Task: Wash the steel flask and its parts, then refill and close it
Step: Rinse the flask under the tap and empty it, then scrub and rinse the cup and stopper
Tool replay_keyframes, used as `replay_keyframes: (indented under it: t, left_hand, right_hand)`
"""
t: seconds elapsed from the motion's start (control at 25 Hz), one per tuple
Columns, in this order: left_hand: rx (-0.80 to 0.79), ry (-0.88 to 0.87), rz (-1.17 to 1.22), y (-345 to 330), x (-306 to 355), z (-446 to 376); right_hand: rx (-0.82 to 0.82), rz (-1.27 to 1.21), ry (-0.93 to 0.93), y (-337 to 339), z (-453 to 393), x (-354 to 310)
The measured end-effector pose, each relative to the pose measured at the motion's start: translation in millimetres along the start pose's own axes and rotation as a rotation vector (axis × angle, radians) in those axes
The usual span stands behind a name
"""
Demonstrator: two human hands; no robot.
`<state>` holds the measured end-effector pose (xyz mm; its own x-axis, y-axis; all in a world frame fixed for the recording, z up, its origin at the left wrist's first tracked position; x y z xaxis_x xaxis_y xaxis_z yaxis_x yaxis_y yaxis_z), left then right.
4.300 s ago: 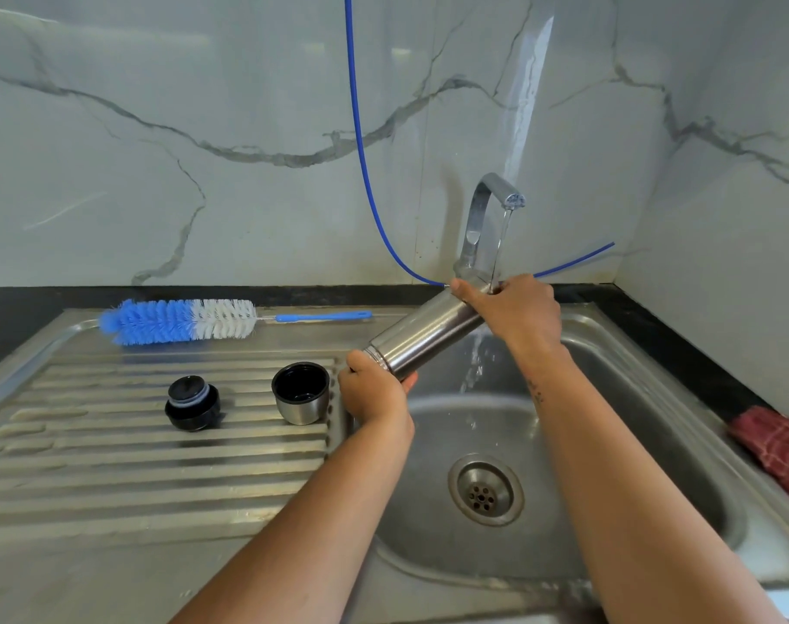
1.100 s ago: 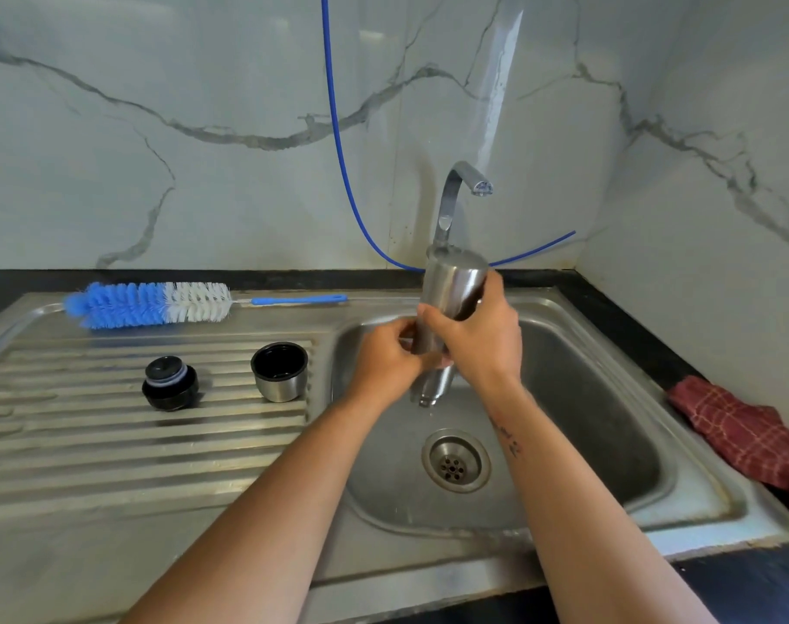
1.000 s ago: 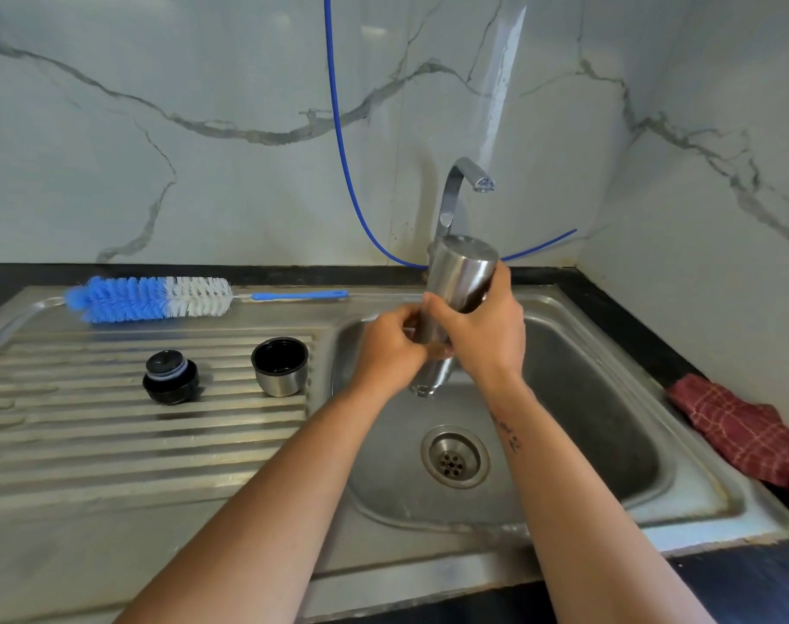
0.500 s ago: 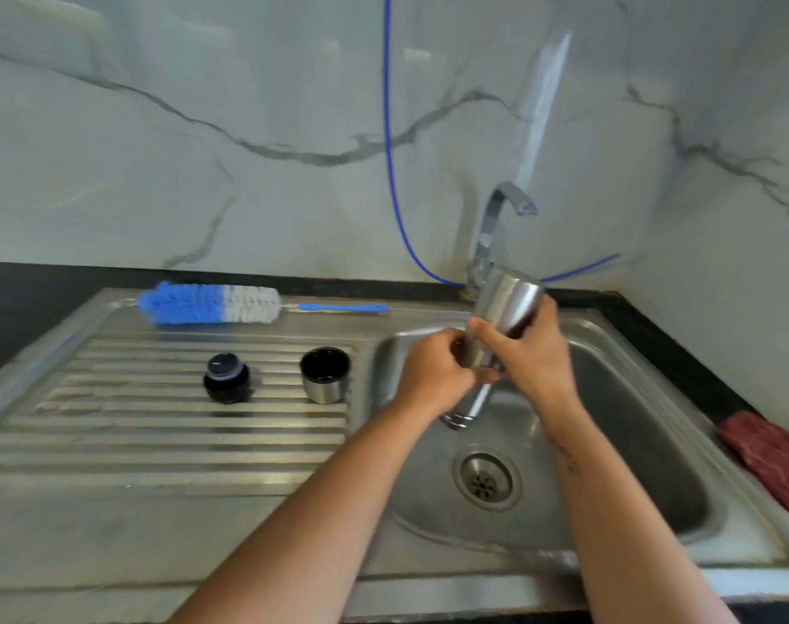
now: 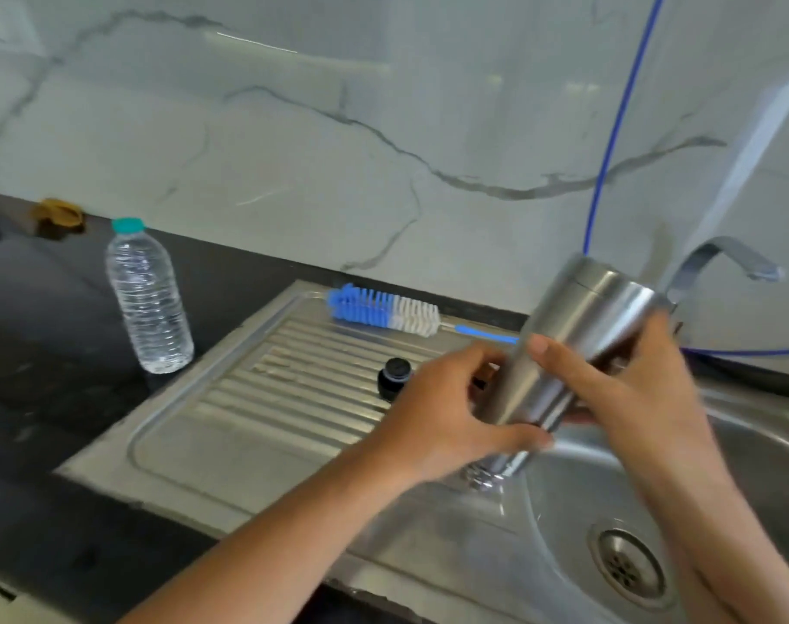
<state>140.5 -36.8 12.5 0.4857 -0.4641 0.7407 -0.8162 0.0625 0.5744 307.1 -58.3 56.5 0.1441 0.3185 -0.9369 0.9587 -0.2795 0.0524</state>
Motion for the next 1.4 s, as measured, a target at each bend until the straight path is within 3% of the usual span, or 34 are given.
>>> replay_keyframes:
  t: [0.32, 0.56, 0.96, 1.4]
  left_hand:
    - [0.265, 0.228, -0.047, 147, -124, 1]
    - [0.444, 0.36, 0.125, 181, -194, 5]
    - [0.528, 0.473, 0.128, 192, -223, 9]
    - [0.537, 0.5, 0.105, 194, -225, 16]
  right_hand:
    - [-0.306, 0.009, 0.054, -204, -50, -1]
    - [-0.428, 0.089, 0.155, -295, -66, 2]
    - [-0.445, 0.203, 0.184, -336, -69, 24]
    - [-0.455, 0.227, 0.17, -332, -59, 23]
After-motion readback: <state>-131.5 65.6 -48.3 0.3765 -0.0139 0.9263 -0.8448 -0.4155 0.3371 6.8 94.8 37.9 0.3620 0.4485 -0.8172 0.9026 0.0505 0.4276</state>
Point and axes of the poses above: each hand's wrist, its own z-axis away from the middle knuckle, its own y-axis out of the back of the hand, x = y × z, the point moved 9 cm from there along -z, towards the middle knuckle, and after that the axes turned 10 degrees about -z, right-handed, at the moved point
